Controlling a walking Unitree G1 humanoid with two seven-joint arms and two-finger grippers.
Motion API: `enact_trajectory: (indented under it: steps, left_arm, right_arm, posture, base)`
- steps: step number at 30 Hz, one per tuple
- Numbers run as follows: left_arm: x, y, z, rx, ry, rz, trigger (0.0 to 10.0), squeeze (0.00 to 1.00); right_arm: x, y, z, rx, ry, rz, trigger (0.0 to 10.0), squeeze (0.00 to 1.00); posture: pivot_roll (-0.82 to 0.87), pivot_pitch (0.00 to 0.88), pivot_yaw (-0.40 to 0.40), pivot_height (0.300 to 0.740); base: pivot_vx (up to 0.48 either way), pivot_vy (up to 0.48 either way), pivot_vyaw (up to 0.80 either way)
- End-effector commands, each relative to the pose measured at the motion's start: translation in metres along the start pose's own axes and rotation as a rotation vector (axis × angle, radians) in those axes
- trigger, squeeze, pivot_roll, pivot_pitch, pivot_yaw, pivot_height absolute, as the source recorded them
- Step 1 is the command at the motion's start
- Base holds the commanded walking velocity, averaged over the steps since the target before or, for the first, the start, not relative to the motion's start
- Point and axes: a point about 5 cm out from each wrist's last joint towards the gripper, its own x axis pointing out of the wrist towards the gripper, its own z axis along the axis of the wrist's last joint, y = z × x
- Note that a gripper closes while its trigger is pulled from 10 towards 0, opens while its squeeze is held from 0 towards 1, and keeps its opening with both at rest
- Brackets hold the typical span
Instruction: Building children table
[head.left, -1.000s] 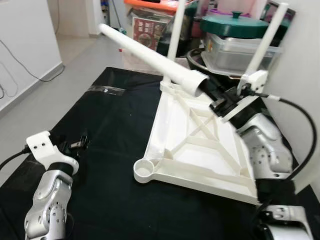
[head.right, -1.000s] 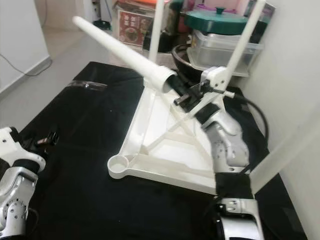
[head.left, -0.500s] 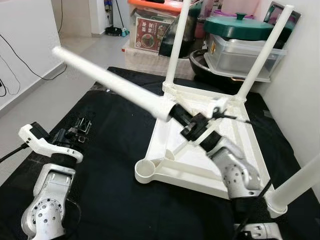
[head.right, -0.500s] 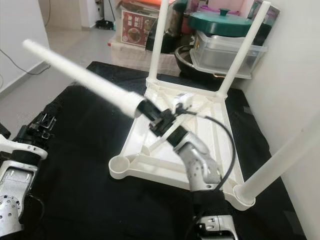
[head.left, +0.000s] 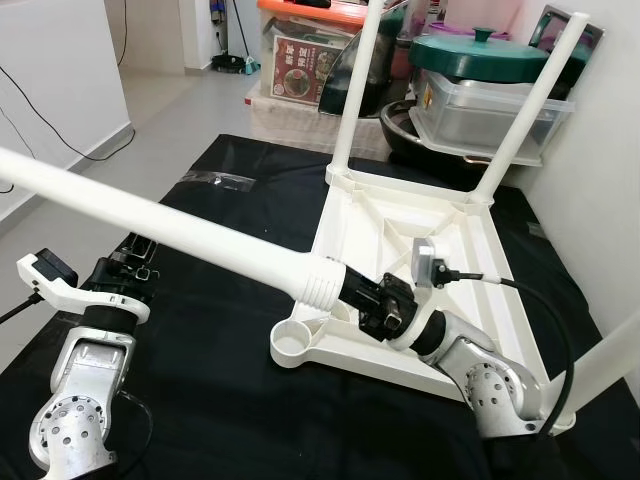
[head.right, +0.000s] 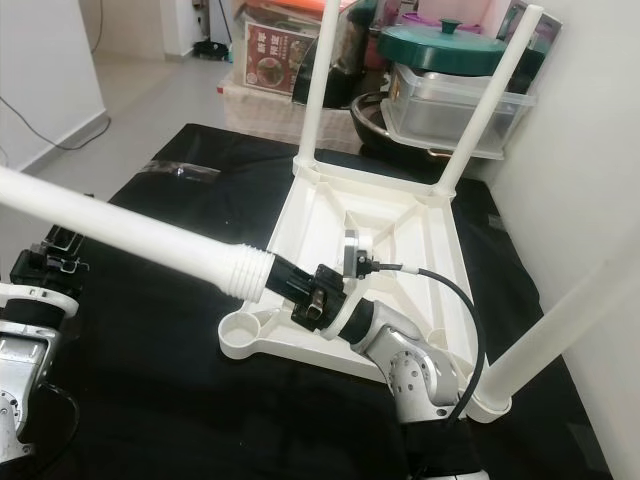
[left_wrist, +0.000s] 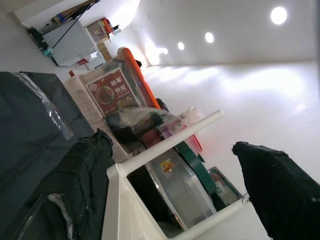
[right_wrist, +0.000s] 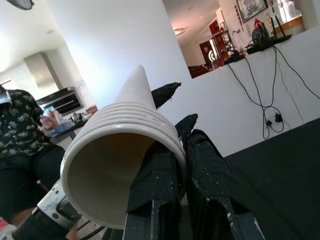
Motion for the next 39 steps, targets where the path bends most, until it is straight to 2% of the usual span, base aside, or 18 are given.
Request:
enact_trajectory:
  steps: [1,3,4,7,9,12,14,17,18,19,21,28,34,39]
  left_arm:
    - [0.003,-0.006,0.005,-0.006,-0.009,-0.036,10.0,0.0]
    - [0.003,-0.009,0.009,-0.004,-0.011,-0.059,10.0,0.0]
    - [0.001,-0.009,0.008,0.011,0.01,-0.071,10.0,0.0]
    - [-0.009,-0.002,-0.008,0.055,0.103,-0.03,10.0,0.0]
    - [-0.013,0.0,-0.017,0.064,0.145,-0.012,10.0,0.0]
    - [-0.014,-0.002,-0.02,0.062,0.157,-0.019,10.0,0.0]
    - [-0.014,-0.006,-0.022,0.061,0.163,-0.03,10.0,0.0]
    - [-0.014,-0.006,-0.022,0.061,0.163,-0.03,10.0,0.0]
    - [-0.013,-0.007,-0.021,0.061,0.163,-0.034,10.0,0.0]
    - [-0.011,-0.007,-0.016,0.063,0.153,-0.039,10.0,0.0]
    - [-0.009,-0.008,-0.012,0.058,0.146,-0.056,10.0,0.0]
    - [-0.003,-0.014,-0.005,0.045,0.126,-0.104,10.0,0.0]
    - [0.003,-0.024,0.018,-0.036,0.022,-0.174,10.0,0.0]
    - [0.005,-0.027,0.022,-0.038,0.011,-0.193,10.0,0.0]
  right_arm:
    - [-0.006,-0.003,-0.003,0.001,0.026,-0.028,0.0,0.0]
    - [-0.009,-0.008,-0.005,-0.001,0.043,-0.062,0.0,0.0]
    - [-0.007,-0.014,-0.002,-0.004,0.019,-0.099,0.0,0.0]
    - [0.004,-0.035,0.016,0.018,-0.128,-0.288,0.0,0.0]
    - [0.008,-0.04,0.024,0.05,-0.197,-0.332,0.0,0.0]
    - [0.009,-0.039,0.026,0.049,-0.21,-0.334,0.0,0.0]
    - [0.01,-0.034,0.021,0.062,-0.194,-0.278,0.0,0.0]
    - [0.01,-0.034,0.021,0.062,-0.194,-0.278,0.0,0.0]
    - [0.01,-0.031,0.018,0.073,-0.184,-0.244,0.0,0.0]
    - [0.008,-0.026,0.012,0.096,-0.163,-0.184,0.0,0.0]
    - [0.006,-0.025,0.006,0.115,-0.145,-0.162,0.0,0.0]
    - [0.001,-0.028,-0.004,0.148,-0.12,-0.155,0.0,0.0]
    - [-0.001,-0.028,-0.011,0.165,-0.098,-0.154,0.0,0.0]
    - [0.0,-0.028,-0.014,0.163,-0.086,-0.141,0.0,0.0]
  posture:
    - [0.14,0.0,-0.129,0.74]
    - [0.14,0.0,-0.129,0.74]
    - [0.14,0.0,-0.135,0.74]
    - [0.15,0.0,-0.134,0.74]
    - [0.14,0.0,-0.133,0.74]
    - [0.15,0.0,-0.135,0.74]
    - [0.16,0.0,-0.138,0.74]
    - [0.16,0.0,-0.138,0.74]
    - [0.16,0.0,-0.138,0.74]
    - [0.16,0.0,-0.138,0.74]
    - [0.16,0.0,-0.136,0.74]
    - [0.16,0.0,-0.132,0.74]
    - [0.17,0.0,-0.14,0.74]
    - [0.17,0.0,-0.139,0.74]
  base:
    - [0.0,0.0,0.0]
    - [0.0,0.0,0.0]
    - [0.0,0.0,0.0]
    - [0.0,0.0,0.0]
    - [0.0,0.0,0.0]
    - [0.0,0.0,0.0]
    - [0.0,0.0,0.0]
    - [0.0,0.0,0.0]
    - [0.0,0.0,0.0]
    - [0.0,0.0,0.0]
    - [0.0,0.0,0.0]
    - [0.0,0.0,0.0]
    - [0.0,0.0,0.0]
    - [0.0,0.0,0.0]
